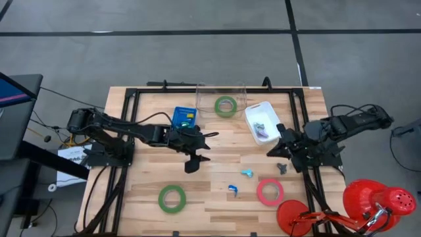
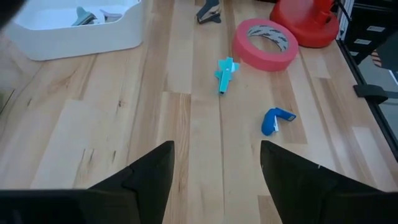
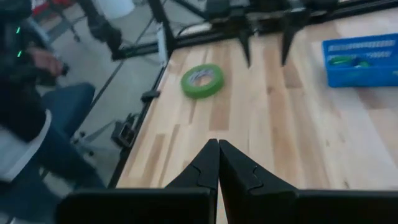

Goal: Pick and place Stapler, Stapler remover, tape
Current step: Put the black staple remover into the white bin

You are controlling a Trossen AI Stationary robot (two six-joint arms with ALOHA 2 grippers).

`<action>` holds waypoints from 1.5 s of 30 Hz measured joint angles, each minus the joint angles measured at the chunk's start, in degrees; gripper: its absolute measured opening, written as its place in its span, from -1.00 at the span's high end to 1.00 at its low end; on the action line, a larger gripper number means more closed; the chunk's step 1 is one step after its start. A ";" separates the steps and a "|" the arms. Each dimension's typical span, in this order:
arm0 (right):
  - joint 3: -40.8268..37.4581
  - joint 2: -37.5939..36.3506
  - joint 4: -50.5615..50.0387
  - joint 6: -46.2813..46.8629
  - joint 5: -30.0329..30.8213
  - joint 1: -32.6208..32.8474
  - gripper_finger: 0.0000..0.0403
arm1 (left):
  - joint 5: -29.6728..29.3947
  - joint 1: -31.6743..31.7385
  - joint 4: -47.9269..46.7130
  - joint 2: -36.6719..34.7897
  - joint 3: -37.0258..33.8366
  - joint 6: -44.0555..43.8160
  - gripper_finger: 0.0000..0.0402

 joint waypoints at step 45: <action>5.94 28.20 -30.36 44.00 -12.13 3.89 -0.01 | -1.95 0.01 -1.19 -5.77 0.04 0.02 -0.13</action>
